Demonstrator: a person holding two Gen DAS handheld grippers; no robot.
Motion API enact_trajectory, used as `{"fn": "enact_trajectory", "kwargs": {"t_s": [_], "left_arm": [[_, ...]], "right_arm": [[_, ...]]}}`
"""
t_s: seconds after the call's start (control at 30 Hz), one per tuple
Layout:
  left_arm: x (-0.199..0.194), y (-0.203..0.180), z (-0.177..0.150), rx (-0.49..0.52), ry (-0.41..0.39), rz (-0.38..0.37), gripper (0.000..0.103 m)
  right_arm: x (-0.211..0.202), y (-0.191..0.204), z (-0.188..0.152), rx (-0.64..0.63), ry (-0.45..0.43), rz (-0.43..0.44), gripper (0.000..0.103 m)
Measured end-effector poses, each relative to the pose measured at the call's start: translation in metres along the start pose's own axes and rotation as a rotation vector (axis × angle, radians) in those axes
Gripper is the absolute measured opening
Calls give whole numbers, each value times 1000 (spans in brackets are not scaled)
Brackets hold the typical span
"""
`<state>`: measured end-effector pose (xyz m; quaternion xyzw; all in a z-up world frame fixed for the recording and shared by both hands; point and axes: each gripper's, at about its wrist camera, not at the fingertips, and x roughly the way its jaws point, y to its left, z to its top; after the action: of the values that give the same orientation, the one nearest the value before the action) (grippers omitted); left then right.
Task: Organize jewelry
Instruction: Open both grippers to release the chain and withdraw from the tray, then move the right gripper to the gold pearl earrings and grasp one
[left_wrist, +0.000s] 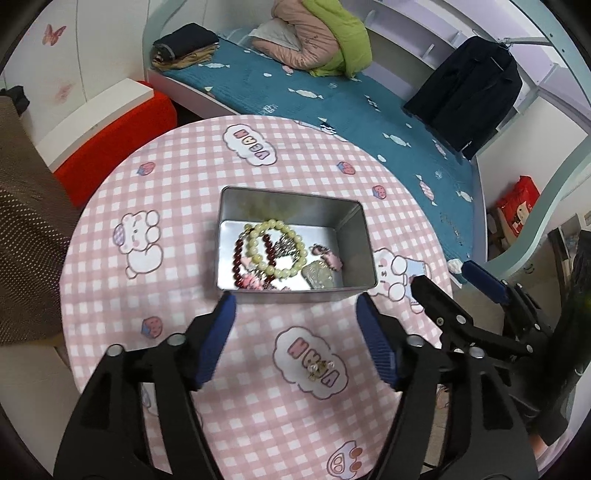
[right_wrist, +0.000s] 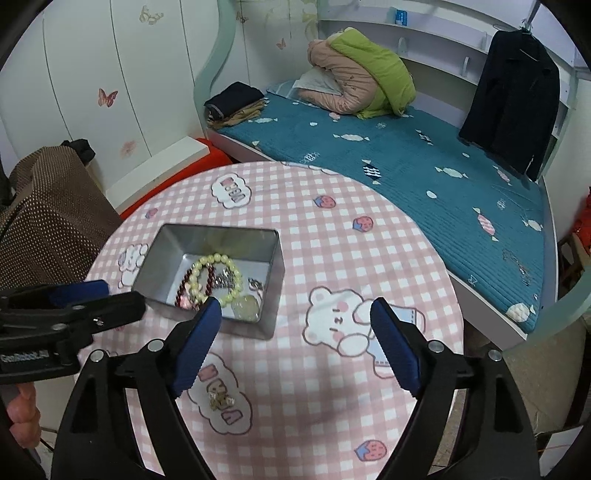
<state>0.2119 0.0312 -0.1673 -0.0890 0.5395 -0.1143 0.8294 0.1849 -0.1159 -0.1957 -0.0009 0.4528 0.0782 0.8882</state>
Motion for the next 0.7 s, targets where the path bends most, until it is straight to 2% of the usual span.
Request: {"fn": "enact_trajectory", "kwargs": {"t_s": [0.23, 0.37, 0.47, 0.53, 0.6, 0.7], "left_arm": [[-5, 14, -19, -18, 2, 65, 90], [-3, 24, -32, -32, 24, 92, 90], [1, 28, -43, -24, 45, 119, 90], [6, 31, -51, -24, 66, 122, 90], [10, 32, -57, -25, 86, 109, 90], [16, 36, -69, -29, 101, 104, 90]], "right_arm": [[9, 3, -26, -29, 66, 4, 81], [19, 7, -44, -55, 109, 15, 81], [21, 14, -57, -93, 107, 30, 81], [23, 20, -63, -122, 101, 39, 77], [26, 27, -69, -148, 102, 52, 63], [35, 34, -77, -179, 123, 76, 49]]}}
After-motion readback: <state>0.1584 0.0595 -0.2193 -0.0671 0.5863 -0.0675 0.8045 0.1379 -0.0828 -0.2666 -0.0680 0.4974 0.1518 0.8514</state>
